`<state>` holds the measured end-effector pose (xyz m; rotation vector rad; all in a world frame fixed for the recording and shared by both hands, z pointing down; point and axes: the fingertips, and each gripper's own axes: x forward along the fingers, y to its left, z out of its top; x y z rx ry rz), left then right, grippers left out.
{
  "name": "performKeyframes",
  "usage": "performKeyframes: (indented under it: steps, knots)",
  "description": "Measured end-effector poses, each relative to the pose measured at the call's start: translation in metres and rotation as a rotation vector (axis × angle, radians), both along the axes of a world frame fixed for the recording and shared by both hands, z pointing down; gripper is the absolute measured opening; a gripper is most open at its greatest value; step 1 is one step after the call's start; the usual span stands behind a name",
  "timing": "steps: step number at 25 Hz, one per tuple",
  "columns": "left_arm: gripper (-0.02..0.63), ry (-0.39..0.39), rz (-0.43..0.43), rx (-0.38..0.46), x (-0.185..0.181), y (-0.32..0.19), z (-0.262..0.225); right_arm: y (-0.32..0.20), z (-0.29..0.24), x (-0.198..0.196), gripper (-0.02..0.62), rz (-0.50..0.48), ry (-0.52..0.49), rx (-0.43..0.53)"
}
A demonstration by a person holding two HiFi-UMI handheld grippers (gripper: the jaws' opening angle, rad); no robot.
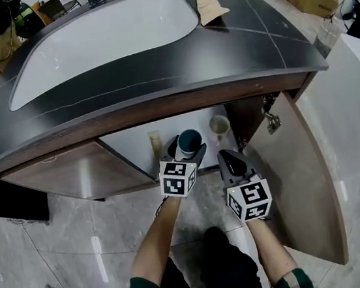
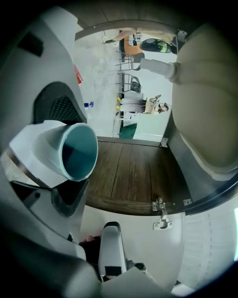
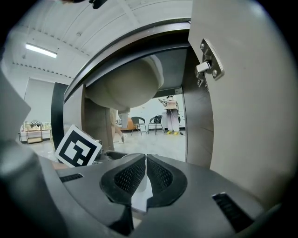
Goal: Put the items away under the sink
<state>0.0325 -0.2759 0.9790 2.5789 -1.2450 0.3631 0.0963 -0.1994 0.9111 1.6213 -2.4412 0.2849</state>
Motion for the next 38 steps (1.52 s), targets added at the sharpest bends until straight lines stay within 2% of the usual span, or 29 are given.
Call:
performKeyframes:
  steps: [6,13,19,23,26,32,38]
  knots:
    - [0.376,-0.035,0.018,-0.012,0.017,-0.012,0.036,0.008,0.021,0.002,0.043,0.012,0.014,-0.028]
    - [0.376,-0.011,0.033,-0.038,0.034,-0.019,0.056,0.023,0.034,0.003,0.043,0.011,0.025,-0.052]
    - [0.377,-0.023,0.024,0.002,0.043,-0.021,0.063,0.029,0.042,0.01,0.043,0.011,0.034,-0.065]
    - [0.377,-0.034,0.029,0.006,0.043,-0.018,0.064,0.029,0.042,0.016,0.043,0.029,0.005,-0.072]
    - [0.377,-0.03,0.036,0.001,0.043,-0.014,0.065,0.031,0.041,0.017,0.043,0.033,0.019,-0.075]
    - [0.379,-0.055,0.053,0.001,0.031,0.001,0.052,0.036,0.015,0.006,0.043,0.02,0.036,-0.046]
    - [0.374,-0.114,0.113,0.108,0.016,0.034,0.001,0.05,-0.015,-0.003,0.043,0.034,0.012,-0.016]
